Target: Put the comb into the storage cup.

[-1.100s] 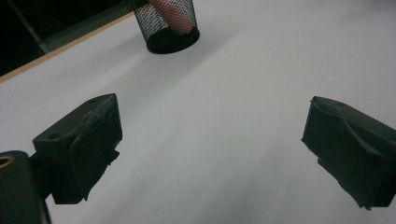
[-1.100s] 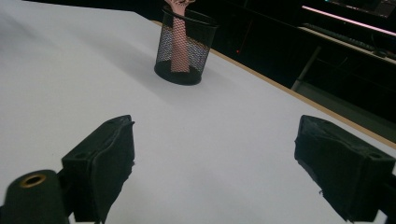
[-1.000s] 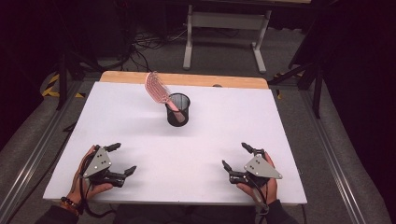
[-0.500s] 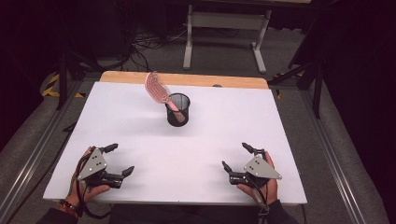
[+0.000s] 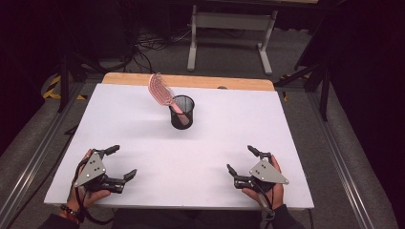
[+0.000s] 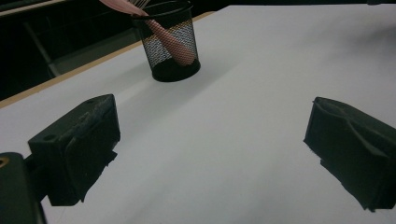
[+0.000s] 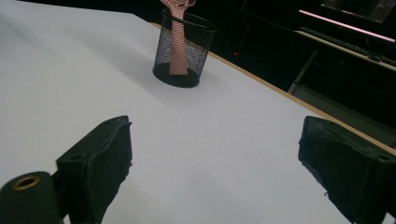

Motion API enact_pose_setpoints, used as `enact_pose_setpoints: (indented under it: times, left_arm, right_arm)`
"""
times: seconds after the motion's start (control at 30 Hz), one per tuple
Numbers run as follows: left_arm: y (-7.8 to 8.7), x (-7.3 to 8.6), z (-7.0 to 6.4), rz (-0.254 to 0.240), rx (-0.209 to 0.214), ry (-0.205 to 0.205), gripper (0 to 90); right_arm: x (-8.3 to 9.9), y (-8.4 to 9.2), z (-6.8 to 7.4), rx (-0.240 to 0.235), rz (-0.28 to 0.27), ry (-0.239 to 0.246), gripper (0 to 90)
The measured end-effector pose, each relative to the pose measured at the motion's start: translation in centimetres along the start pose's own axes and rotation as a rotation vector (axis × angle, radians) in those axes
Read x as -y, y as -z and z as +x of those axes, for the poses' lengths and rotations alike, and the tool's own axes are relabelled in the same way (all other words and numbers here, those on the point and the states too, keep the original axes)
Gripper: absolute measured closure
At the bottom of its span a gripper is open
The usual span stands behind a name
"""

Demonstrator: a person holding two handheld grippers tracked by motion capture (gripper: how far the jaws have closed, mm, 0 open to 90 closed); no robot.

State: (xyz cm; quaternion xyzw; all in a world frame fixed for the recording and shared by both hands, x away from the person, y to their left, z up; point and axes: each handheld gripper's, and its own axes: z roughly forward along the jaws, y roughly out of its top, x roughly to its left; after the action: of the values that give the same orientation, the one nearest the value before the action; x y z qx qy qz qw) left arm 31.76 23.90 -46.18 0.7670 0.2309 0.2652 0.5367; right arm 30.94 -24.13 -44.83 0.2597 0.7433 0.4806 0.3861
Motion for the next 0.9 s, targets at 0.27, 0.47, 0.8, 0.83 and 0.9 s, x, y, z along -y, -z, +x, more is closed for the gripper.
enact_pose_setpoints:
  times: [0.27, 0.47, 0.8, 0.83, 0.9]
  left_arm:
    - [-0.13, 0.01, -0.13, -0.005, 0.005, 0.001, 4.1]
    - [-0.36, -0.01, -0.19, 0.001, 0.015, 0.005, 4.2]
    - [-0.52, 0.01, -0.09, 0.003, 0.022, -0.003, 4.7]
    - [-0.51, 0.02, -0.06, 0.002, 0.024, 0.002, 4.7]
    - [-0.52, 0.04, -0.01, 0.001, 0.016, 0.000, 4.8]
  right_arm:
    - [0.17, -0.06, -0.18, 0.000, 0.005, -0.012, 11.3]
    - [0.15, -0.15, -0.03, -0.002, 0.007, -0.010, 11.5]
    - [0.22, -0.08, -0.20, 0.002, 0.006, -0.010, 11.9]
    - [0.21, -0.10, -0.19, 0.002, 0.007, -0.009, 11.9]
    - [0.17, -0.11, -0.19, 0.001, 0.008, -0.010, 12.0]
